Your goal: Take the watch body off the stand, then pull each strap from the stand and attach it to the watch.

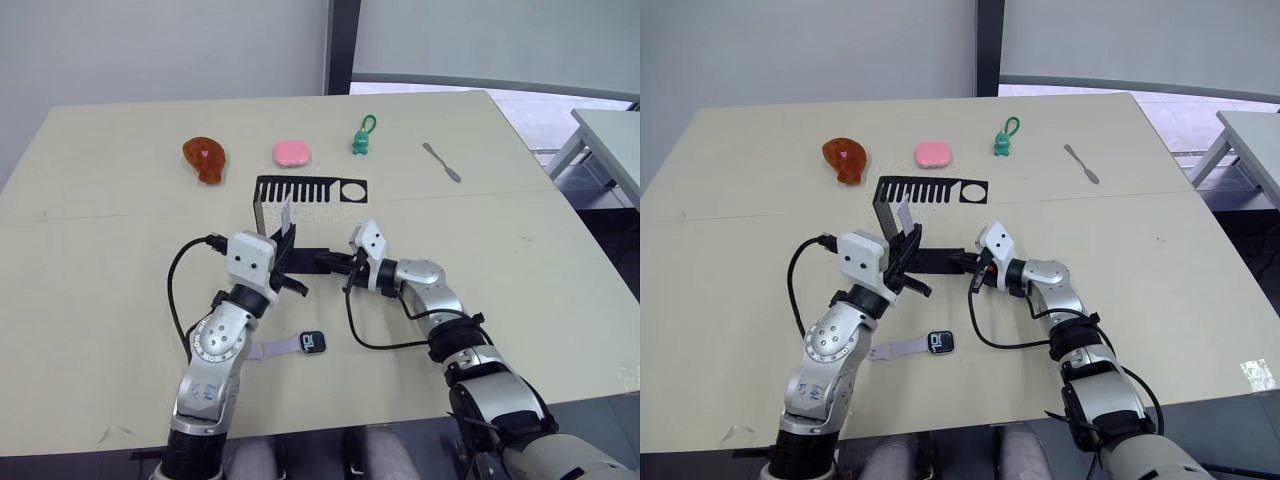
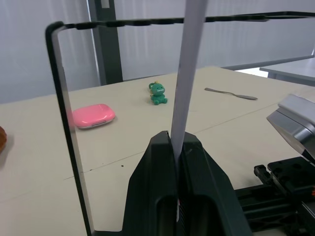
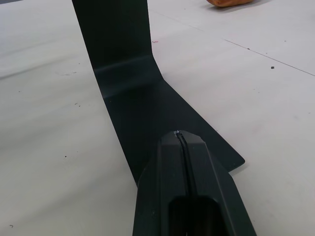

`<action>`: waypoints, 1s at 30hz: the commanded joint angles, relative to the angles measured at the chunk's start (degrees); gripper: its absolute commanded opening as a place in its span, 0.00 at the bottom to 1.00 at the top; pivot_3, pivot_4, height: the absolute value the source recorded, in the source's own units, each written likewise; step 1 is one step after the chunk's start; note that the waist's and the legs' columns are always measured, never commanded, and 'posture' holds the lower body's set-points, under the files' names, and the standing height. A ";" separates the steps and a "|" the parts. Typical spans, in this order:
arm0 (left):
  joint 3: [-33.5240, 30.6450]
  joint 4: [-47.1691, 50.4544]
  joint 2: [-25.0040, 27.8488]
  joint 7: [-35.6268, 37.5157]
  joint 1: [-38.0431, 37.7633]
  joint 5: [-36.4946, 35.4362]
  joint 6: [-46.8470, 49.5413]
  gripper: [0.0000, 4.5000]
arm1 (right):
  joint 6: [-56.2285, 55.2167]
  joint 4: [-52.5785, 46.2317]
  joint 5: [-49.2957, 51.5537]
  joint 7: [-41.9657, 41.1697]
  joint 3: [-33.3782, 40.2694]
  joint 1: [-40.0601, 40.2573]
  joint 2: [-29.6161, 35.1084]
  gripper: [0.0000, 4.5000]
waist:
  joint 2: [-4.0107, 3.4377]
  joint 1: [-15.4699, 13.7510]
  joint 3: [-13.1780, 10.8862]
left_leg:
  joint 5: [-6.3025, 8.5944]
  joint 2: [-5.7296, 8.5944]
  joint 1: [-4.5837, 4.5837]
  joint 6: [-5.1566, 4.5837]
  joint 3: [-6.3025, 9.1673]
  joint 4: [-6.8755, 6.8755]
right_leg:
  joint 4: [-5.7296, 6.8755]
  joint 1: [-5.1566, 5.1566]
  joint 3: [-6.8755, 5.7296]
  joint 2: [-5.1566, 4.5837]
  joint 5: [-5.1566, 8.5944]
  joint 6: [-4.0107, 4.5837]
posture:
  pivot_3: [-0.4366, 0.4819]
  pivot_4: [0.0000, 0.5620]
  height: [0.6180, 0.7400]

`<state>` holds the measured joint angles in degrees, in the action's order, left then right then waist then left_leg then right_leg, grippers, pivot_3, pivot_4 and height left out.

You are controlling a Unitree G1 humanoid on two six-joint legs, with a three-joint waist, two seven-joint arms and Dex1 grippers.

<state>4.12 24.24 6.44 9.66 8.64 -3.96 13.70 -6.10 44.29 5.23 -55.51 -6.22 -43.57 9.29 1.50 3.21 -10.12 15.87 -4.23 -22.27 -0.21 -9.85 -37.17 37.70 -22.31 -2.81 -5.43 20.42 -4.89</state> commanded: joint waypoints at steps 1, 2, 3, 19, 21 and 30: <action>-2.67 5.17 2.10 4.45 -1.34 -5.31 -1.25 0.01 | 0.76 0.79 -0.27 0.29 -0.66 2.13 -0.67 0.00 | 0.00 0.00 0.00 | 0.00 0.00 0.00 0.00 0.00 0.00 | 0.00 0.00 0.00 0.00 0.00 0.00 | 0.48 0.27 1.00; -4.32 6.82 3.58 7.48 -2.51 -9.02 -1.00 0.01 | 0.47 -0.54 0.79 -0.50 -0.06 2.30 -0.53 0.00 | 0.00 0.04 0.00 | 0.00 0.00 0.00 0.00 0.00 0.00 | -0.01 0.00 0.00 0.00 0.00 0.00 | 0.48 0.27 1.00; -5.72 8.06 4.97 9.83 -3.52 -11.93 -0.52 0.01 | 0.35 -1.75 1.69 -1.19 0.44 2.51 -0.35 0.00 | 0.00 0.08 0.00 | 0.01 -0.02 -0.01 0.02 0.00 0.02 | -0.01 -0.02 0.00 0.00 0.00 0.01 | 0.48 0.27 1.00; -23.04 3.17 35.99 37.53 -6.06 -54.76 26.00 0.01 | 32.45 -51.77 30.66 -6.12 12.33 23.78 18.10 0.00 | -0.24 -1.27 -0.21 | 0.08 0.02 -0.15 0.04 0.09 0.17 | -0.25 -0.09 -0.06 -0.06 0.06 0.11 | 0.48 0.27 1.00; -21.67 2.15 36.34 37.90 -3.83 -55.52 27.75 0.00 | 38.93 -57.53 36.81 -3.13 14.31 26.55 18.65 0.12 | -0.25 -1.50 -0.21 | 0.08 0.02 -0.15 0.05 0.09 0.19 | -0.25 -0.09 -0.06 -0.06 0.07 0.12 | 0.48 0.27 1.00; -10.90 -0.11 35.14 37.59 5.31 -60.23 40.28 0.00 | 56.28 -73.51 61.02 17.87 11.86 33.09 9.85 0.98 | -0.24 -1.40 -0.21 | 0.07 0.02 -0.16 0.06 0.09 0.20 | -0.25 -0.13 0.01 -0.01 0.07 0.12 | 0.48 0.27 1.00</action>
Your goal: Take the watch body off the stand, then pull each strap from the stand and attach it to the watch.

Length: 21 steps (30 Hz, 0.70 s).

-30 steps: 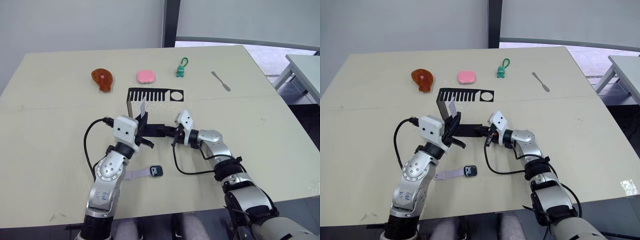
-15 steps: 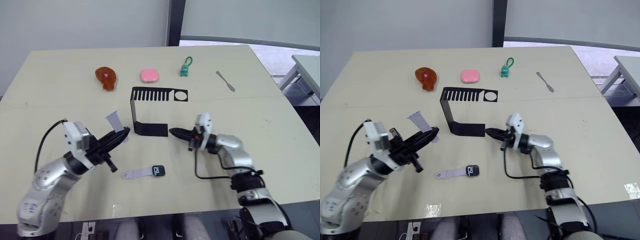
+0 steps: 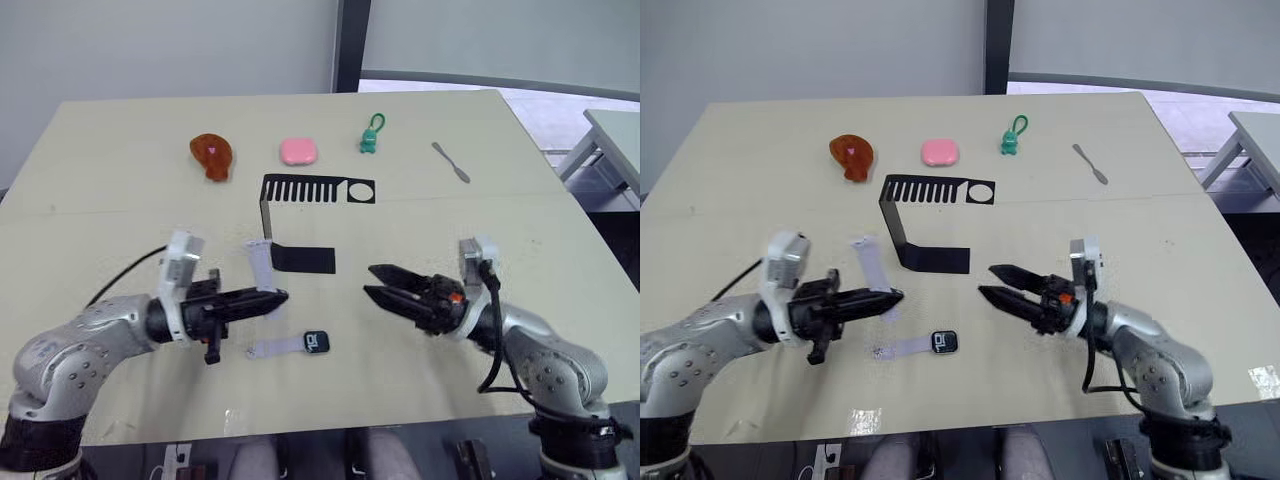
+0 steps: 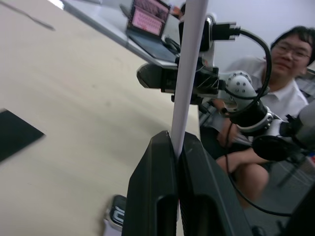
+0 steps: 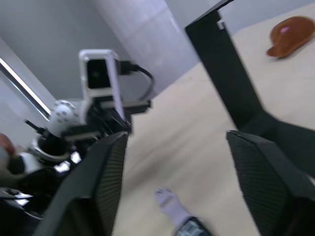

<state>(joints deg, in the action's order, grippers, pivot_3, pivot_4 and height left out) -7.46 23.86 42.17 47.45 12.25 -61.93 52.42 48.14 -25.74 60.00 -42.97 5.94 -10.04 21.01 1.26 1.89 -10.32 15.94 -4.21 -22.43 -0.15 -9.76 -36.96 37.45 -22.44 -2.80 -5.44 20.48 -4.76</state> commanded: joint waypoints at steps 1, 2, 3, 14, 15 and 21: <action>1.07 0.00 -0.95 -0.49 2.43 -2.60 2.46 0.00 | 2.66 -3.78 7.93 6.90 -0.66 -0.53 -2.70 0.98 | 0.00 -0.18 0.00 | 0.00 0.00 -0.01 0.00 0.00 -0.02 | 0.00 0.00 0.00 0.00 0.00 0.00 | 0.48 0.27 1.00; 1.53 -0.32 -0.99 -0.48 3.08 -3.18 3.77 0.00 | 3.15 -4.09 8.97 8.01 -1.33 -0.65 -3.29 0.98 | 0.00 -0.19 0.00 | 0.00 0.01 -0.01 0.00 0.01 -0.02 | 0.00 0.00 -0.01 0.00 0.00 0.00 | 0.48 0.27 1.00; 1.95 -0.57 -0.98 -0.02 3.66 -3.91 4.97 0.00 | 3.51 -4.19 9.97 9.08 -1.90 -0.77 -3.85 0.98 | 0.00 -0.21 0.00 | 0.00 0.01 -0.02 0.00 0.01 -0.03 | -0.01 0.00 0.00 0.00 0.00 0.00 | 0.48 0.27 1.00; 3.47 -1.09 -3.97 -2.81 6.53 -6.73 10.58 0.00 | 3.48 -1.67 15.88 17.33 -5.59 -3.98 -9.24 0.98 | 0.00 -0.15 0.00 | -0.01 0.03 -0.06 -0.02 0.02 -0.04 | -0.01 -0.03 -0.01 0.01 0.00 0.00 | 0.48 0.27 1.00; 3.53 -0.92 -4.28 -3.13 6.51 -6.88 10.73 0.00 | 3.34 -1.50 15.56 17.20 -5.91 -4.17 -9.29 0.98 | 0.01 -0.17 0.00 | -0.01 0.03 -0.07 -0.02 0.02 -0.04 | -0.01 -0.03 -0.01 0.01 0.00 0.00 | 0.48 0.27 1.00; 3.44 -0.75 -5.86 -4.64 6.90 -7.96 11.55 0.00 | 3.04 -0.62 13.58 15.76 -7.91 -5.19 -9.28 0.79 | 0.01 -0.13 0.00 | -0.02 0.04 -0.10 -0.04 0.05 -0.07 | -0.01 -0.04 -0.01 0.00 0.00 -0.01 | 0.48 0.27 1.00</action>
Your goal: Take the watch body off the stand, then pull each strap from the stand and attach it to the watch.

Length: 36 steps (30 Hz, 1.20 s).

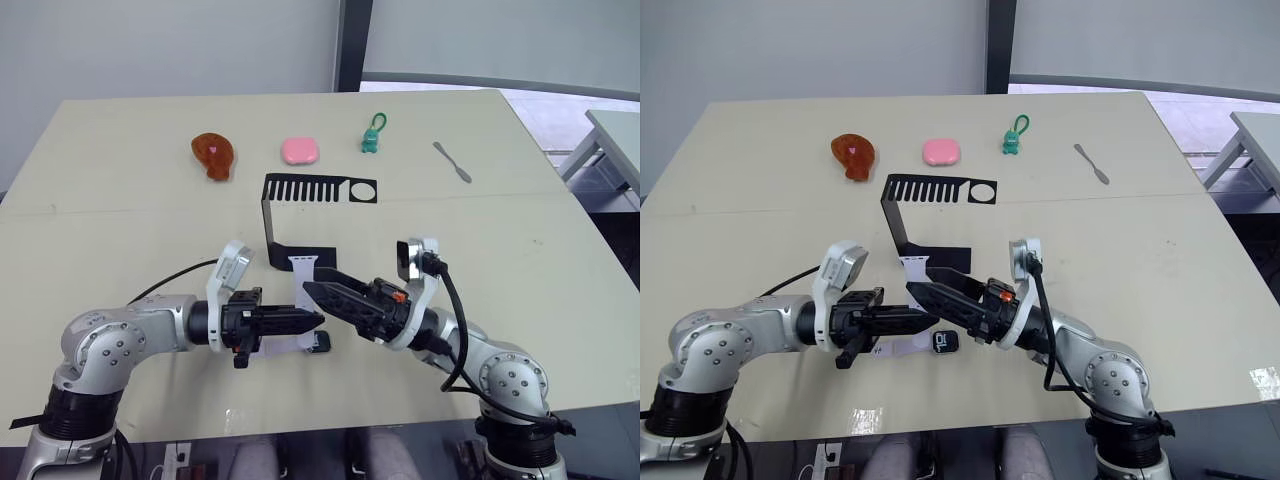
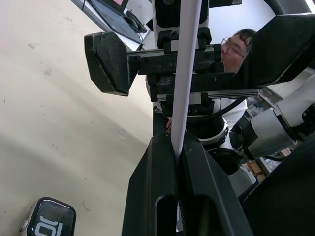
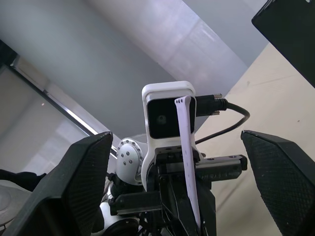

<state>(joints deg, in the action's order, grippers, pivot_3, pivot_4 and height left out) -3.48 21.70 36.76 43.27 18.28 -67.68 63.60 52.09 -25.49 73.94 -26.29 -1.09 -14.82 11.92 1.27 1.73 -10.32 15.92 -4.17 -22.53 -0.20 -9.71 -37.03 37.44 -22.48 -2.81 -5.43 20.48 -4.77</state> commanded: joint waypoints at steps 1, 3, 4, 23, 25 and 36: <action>-0.59 1.39 -0.56 -0.48 1.01 -2.76 0.76 0.00 | -1.11 -0.76 -0.76 -1.31 -1.19 -0.51 -0.16 0.71 | 0.00 0.01 0.00 | 0.00 0.00 0.00 0.00 0.00 0.01 | 0.00 -0.01 0.00 0.00 0.00 0.00 | 0.48 0.27 1.00; -0.63 1.32 -0.67 -0.55 1.28 -3.13 1.05 0.00 | -1.72 -0.45 -1.37 -2.10 -1.57 -0.72 -0.22 0.47 | 0.00 0.00 0.00 | 0.00 0.00 -0.02 0.00 0.00 0.00 | 0.00 -0.01 0.00 0.00 0.00 0.00 | 0.48 0.27 1.00; -0.64 1.24 -0.71 -0.63 1.41 -3.06 1.03 0.00 | -1.96 -0.24 -1.55 -2.35 -1.65 -0.84 -0.31 0.38 | 0.00 0.01 0.00 | 0.00 0.01 -0.02 0.00 0.00 0.00 | 0.00 -0.01 0.00 -0.01 0.00 0.00 | 0.48 0.27 1.00; -1.38 0.88 -2.35 -2.34 0.72 -2.95 0.09 0.00 | -5.69 0.86 -2.29 -3.24 -0.73 -0.45 -1.78 0.38 | 0.00 0.01 0.00 | 0.00 0.01 -0.03 0.00 0.01 0.00 | -0.01 -0.01 0.00 -0.01 0.00 0.00 | 0.48 0.27 1.00; -1.49 0.81 -2.37 -2.52 0.57 -3.04 0.02 0.00 | -5.72 0.92 -2.38 -3.35 -0.78 -0.40 -1.72 0.38 | 0.00 0.01 0.00 | 0.00 0.00 -0.03 0.00 0.01 0.00 | -0.01 -0.01 0.00 -0.01 0.00 0.00 | 0.48 0.27 1.00; -1.42 1.06 -2.05 -2.43 -0.08 -2.47 -0.29 0.00 | -6.19 1.00 -2.77 -4.53 -0.92 -0.46 -1.77 0.38 | 0.00 -0.01 0.00 | 0.00 0.01 -0.03 0.00 0.02 0.00 | -0.02 -0.02 0.00 -0.01 0.00 0.00 | 0.48 0.27 1.00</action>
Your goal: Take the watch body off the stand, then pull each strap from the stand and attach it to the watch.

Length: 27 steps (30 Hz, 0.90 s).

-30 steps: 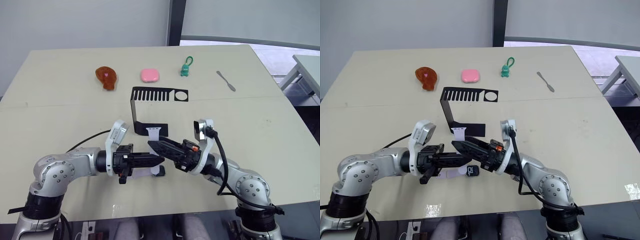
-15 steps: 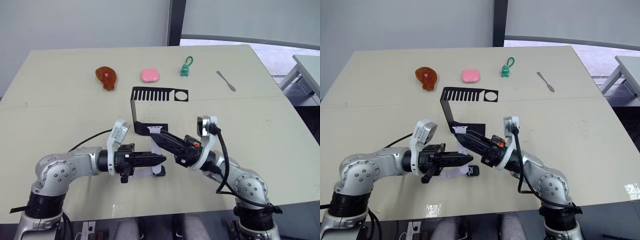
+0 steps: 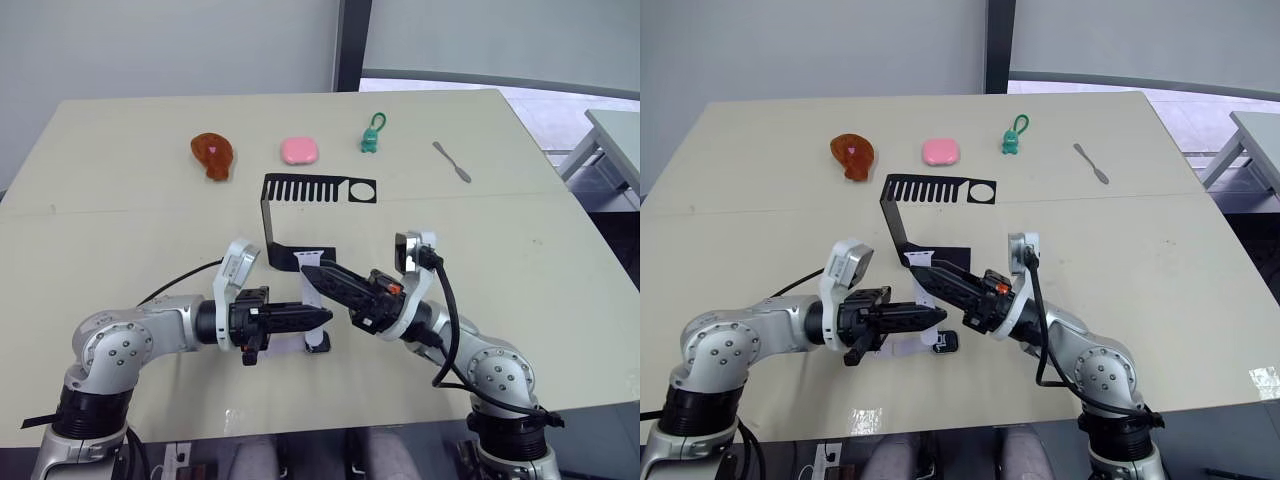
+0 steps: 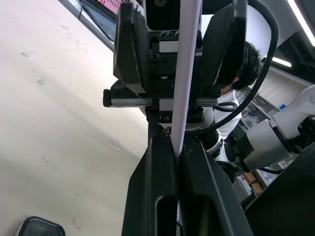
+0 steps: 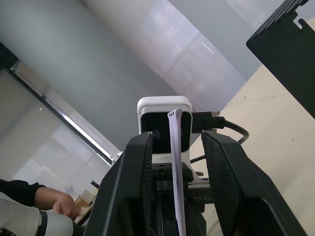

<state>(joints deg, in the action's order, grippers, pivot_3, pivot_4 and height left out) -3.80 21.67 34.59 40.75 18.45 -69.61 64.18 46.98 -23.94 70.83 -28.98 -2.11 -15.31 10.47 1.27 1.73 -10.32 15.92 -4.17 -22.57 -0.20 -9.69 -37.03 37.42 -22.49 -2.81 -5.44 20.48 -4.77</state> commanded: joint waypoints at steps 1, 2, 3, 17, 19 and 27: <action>-1.08 1.15 0.14 0.11 -0.33 -0.49 -0.92 0.00 | -1.22 -0.54 0.30 -2.02 0.09 0.01 -0.38 0.38 | 0.00 0.00 0.00 | 0.00 0.00 0.00 0.00 0.00 0.00 | 0.00 0.00 0.00 0.00 0.00 0.00 | 0.48 0.27 1.00; -1.08 1.21 0.14 0.10 -0.43 -0.43 -0.97 0.00 | -1.31 -0.55 0.38 -2.08 0.07 0.01 -0.45 0.38 | 0.00 0.01 0.00 | 0.00 0.00 0.00 0.00 0.00 0.00 | 0.00 0.00 0.00 0.00 0.00 0.00 | 0.48 0.27 1.00; -1.06 1.29 0.18 0.14 -0.54 -0.38 -1.03 0.00 | -1.36 -0.58 0.42 -2.17 0.00 0.03 -0.46 0.38 | 0.00 0.03 0.00 | 0.00 0.00 0.00 0.00 0.00 0.01 | -0.01 0.00 0.00 0.00 0.00 0.00 | 0.48 0.27 1.00; -0.53 1.97 -0.16 -0.12 -1.00 0.00 -1.72 0.00 | 0.01 -0.55 0.77 -2.89 -1.17 -0.23 0.34 0.01 | 0.00 0.03 0.00 | 0.00 0.00 -0.02 0.00 0.01 0.02 | -0.03 -0.01 -0.01 -0.01 0.00 0.00 | 0.48 0.27 1.00; -0.43 2.08 -0.24 -0.10 -1.10 0.17 -1.86 0.00 | 0.22 -0.50 0.80 -3.10 -1.26 -0.31 0.51 0.01 | 0.00 0.03 0.00 | 0.00 0.00 -0.02 0.00 0.02 0.02 | -0.03 -0.01 -0.01 -0.01 0.00 0.00 | 0.48 0.27 1.00; -0.08 3.29 0.26 2.40 -1.92 2.95 -4.92 0.00 | -0.02 -0.57 0.80 -3.56 -0.83 -0.40 0.58 0.01 | 0.00 0.05 0.00 | 0.01 0.00 -0.03 0.00 0.02 0.02 | -0.04 -0.01 -0.01 -0.01 0.00 0.00 | 0.48 0.27 1.00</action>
<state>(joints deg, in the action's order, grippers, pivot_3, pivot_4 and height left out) -3.41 22.26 34.64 41.43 16.93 -66.99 61.19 46.90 -23.88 70.78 -30.90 -2.57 -15.33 10.93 1.27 1.78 -10.32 15.93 -4.17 -22.60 -0.20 -9.67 -37.00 37.37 -22.50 -2.83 -5.45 20.48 -4.77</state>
